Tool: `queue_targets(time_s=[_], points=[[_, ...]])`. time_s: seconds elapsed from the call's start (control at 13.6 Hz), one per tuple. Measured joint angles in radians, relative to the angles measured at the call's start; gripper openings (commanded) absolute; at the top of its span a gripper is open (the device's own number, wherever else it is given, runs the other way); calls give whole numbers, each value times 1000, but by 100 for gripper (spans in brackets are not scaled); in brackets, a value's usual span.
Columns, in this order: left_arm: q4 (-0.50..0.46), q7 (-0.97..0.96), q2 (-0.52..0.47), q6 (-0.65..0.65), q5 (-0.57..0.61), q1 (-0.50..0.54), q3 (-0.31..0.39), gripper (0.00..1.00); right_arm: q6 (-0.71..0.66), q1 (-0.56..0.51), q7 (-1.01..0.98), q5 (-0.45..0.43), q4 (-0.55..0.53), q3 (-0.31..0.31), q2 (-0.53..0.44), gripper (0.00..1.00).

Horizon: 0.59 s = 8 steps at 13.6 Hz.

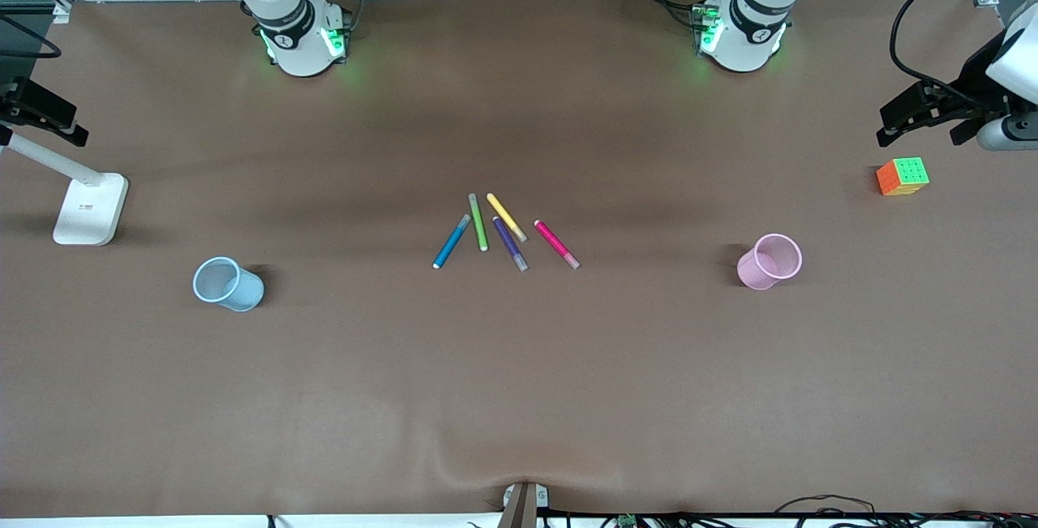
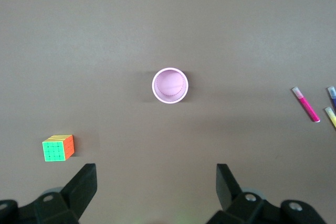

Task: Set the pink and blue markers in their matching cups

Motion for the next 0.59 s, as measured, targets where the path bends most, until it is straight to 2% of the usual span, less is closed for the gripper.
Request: queue_targets(time_s=[0.59], points=[[3, 1, -1, -1, 0, 0, 0, 100, -2, -3, 0, 0, 0, -6, 1, 100]])
